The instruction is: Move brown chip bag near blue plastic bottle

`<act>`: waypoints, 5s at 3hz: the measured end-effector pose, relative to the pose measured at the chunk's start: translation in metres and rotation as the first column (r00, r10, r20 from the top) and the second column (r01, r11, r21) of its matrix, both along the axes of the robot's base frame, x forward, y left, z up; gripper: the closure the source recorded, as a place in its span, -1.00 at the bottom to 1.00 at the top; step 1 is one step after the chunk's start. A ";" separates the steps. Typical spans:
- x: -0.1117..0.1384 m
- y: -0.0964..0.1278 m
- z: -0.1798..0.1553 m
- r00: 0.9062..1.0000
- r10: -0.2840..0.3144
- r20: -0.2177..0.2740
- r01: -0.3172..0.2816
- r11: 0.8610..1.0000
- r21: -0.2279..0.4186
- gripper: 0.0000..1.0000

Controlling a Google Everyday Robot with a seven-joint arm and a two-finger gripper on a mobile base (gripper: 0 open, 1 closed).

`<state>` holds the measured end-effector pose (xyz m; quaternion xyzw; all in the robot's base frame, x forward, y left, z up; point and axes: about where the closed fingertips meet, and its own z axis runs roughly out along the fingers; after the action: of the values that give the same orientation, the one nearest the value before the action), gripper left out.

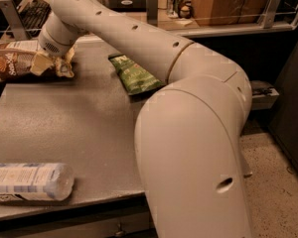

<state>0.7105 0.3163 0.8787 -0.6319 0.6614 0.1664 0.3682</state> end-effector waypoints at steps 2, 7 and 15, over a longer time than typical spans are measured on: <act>0.001 -0.016 0.028 0.996 -0.050 0.080 0.050 0.999 -0.001 0.91; -0.148 -0.066 0.070 0.948 0.249 0.197 -0.252 0.968 -0.015 1.00; -0.222 -0.129 0.049 0.977 0.184 0.108 -0.187 0.982 0.015 -1.00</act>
Offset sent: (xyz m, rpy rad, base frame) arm 0.0051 -0.0269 0.0439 -0.0015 -0.1270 -0.0808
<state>0.4880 0.1869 0.9281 -0.6941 0.5770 0.1742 0.3936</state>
